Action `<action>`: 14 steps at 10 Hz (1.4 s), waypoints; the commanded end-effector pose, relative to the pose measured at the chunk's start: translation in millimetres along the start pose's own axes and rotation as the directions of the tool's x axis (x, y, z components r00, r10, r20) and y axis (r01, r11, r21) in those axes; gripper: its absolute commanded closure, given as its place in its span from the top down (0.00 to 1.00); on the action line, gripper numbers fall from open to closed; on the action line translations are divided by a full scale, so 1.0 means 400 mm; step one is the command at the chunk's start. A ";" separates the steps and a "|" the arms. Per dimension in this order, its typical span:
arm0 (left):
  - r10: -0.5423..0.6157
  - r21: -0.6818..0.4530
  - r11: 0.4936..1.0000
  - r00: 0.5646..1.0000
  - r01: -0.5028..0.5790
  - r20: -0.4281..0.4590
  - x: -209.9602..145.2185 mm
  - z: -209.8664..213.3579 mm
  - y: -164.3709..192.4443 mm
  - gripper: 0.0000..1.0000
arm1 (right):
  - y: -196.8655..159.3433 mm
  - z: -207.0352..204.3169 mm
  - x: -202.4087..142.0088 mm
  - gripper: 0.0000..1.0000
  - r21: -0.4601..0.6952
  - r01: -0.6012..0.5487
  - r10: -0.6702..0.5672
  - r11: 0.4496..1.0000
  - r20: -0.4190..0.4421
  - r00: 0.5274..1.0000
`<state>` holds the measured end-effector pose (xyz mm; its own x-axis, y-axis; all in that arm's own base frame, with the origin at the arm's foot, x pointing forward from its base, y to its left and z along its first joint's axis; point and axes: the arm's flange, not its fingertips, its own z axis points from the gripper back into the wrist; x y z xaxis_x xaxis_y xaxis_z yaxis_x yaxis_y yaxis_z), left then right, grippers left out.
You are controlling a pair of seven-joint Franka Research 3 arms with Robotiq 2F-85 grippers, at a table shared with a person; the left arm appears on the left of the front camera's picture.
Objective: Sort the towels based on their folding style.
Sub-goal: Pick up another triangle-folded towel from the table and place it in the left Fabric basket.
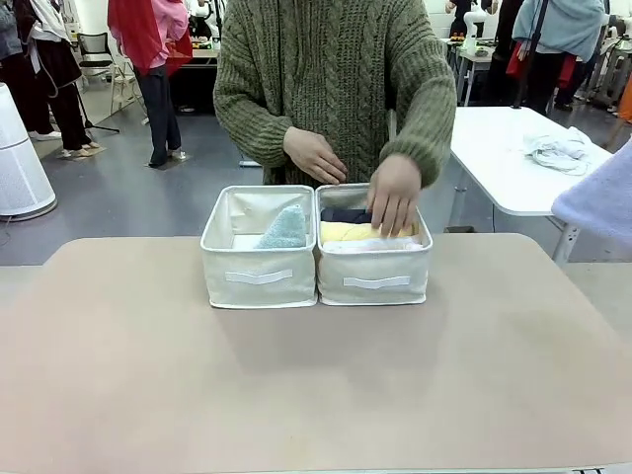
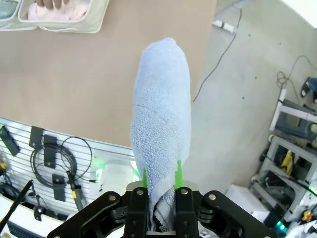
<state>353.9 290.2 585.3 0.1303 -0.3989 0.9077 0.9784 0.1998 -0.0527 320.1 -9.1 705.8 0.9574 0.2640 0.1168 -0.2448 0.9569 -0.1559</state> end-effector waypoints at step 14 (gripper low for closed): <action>-0.003 0.012 1.000 1.000 0.003 -0.015 0.002 0.002 -0.006 1.00 | 0.475 0.174 0.439 0.18 -0.150 -0.484 0.498 0.862 0.075 0.864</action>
<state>353.9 289.9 586.3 0.1285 -0.4018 0.9067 0.9783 0.2011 -0.0496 420.4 218.8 747.1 0.7092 0.6943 0.1223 -0.6261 0.7000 -0.3434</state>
